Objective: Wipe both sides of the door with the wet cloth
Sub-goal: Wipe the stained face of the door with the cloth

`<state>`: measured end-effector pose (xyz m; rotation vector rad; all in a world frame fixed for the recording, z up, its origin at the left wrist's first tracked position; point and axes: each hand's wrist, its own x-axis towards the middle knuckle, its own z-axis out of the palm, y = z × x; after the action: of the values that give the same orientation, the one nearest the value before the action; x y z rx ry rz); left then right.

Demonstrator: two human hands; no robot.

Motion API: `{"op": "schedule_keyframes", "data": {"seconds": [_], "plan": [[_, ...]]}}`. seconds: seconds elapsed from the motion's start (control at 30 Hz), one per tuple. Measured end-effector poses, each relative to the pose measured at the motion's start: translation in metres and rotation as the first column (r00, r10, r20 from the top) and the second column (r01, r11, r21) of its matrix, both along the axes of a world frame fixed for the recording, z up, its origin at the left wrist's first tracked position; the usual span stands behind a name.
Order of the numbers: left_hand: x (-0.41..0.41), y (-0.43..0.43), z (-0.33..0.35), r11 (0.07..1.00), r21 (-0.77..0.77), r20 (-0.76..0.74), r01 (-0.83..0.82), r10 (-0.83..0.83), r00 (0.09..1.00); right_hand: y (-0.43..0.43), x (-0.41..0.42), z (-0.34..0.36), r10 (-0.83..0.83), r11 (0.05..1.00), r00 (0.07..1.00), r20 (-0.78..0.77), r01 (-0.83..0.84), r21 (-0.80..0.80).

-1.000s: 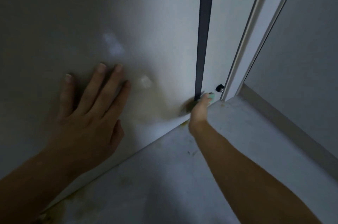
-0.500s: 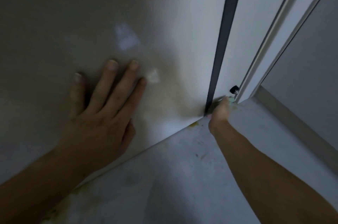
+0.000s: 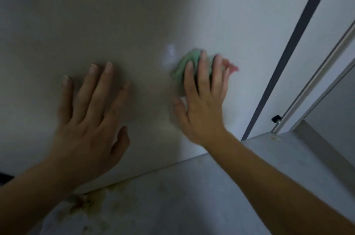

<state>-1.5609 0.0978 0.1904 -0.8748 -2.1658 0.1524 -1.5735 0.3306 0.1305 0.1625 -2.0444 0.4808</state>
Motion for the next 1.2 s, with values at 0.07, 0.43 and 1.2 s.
{"op": "schedule_keyframes", "data": {"seconds": [0.07,0.43,1.2], "plan": [[0.001,-0.014,0.0,0.998,0.051,0.009,-0.045,0.044,0.999,0.002,-0.013,0.056,-0.055,0.995,0.991,-0.121,0.064,0.073],[0.002,-0.034,-0.031,0.971,0.219,0.03,-0.1,0.096,0.995,0.011,0.006,-0.053,0.033,0.595,0.994,0.106,-0.105,0.797],[0.03,-0.028,-0.073,0.981,0.166,0.21,-0.102,0.065,0.976,0.067,0.016,-0.047,-0.222,0.958,0.955,0.196,0.177,0.224]]}}
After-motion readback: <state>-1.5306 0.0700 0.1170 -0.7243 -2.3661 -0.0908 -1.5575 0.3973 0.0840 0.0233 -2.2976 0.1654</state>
